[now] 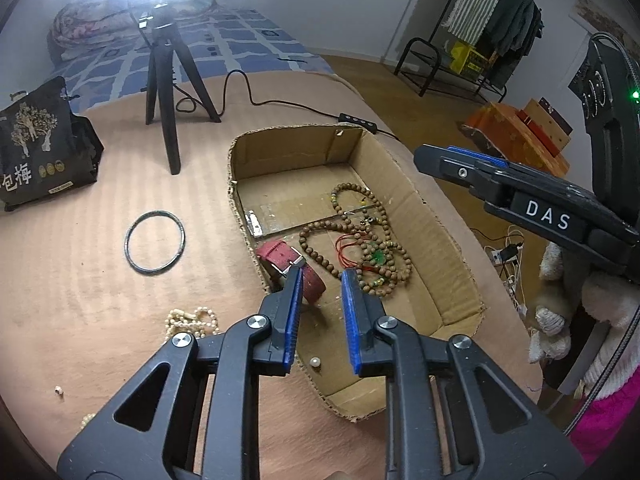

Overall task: Organize jewelry
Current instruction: 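Open left tool to drop the watch while right tool releases the mala into the box, then move the right tool back toward the pale green jade bead bracelet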

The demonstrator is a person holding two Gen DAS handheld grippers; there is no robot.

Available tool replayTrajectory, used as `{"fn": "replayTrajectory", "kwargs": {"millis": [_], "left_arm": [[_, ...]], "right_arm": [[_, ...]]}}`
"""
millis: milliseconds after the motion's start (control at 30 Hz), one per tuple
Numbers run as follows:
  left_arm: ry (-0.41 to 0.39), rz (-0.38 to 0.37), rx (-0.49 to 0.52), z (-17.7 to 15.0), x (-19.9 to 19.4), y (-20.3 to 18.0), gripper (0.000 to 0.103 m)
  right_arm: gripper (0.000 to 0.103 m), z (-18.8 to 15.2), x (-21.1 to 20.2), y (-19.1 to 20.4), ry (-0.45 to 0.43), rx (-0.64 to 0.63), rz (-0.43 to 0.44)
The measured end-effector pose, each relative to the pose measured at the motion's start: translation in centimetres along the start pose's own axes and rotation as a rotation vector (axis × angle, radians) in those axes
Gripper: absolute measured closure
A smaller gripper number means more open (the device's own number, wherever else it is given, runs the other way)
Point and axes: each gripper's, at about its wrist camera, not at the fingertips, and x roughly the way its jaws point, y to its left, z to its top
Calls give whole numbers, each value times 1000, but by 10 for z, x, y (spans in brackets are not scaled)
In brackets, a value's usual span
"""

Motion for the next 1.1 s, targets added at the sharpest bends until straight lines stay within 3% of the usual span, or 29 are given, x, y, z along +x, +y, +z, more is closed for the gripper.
{"fn": "replayTrajectory", "kwargs": {"millis": [267, 533, 867, 933, 1000, 1100], "left_arm": [[-20, 28, 1, -3, -15, 8, 85], [-80, 76, 22, -5, -55, 23, 85], [-124, 178, 18, -23, -110, 84, 84], [-123, 201, 8, -30, -120, 102, 77], [-131, 221, -7, -36, -130, 118, 59], [-134, 250, -30, -46, -144, 144, 59]], "right_arm": [[62, 1, -14, 4, -18, 11, -8], [38, 1, -40, 25, -56, 7, -9], [24, -7, -67, 63, -81, -3, 34], [24, -10, -70, 72, -76, -9, 52], [24, -12, -70, 81, -71, -17, 68], [24, -17, -70, 99, -59, -38, 103]]}}
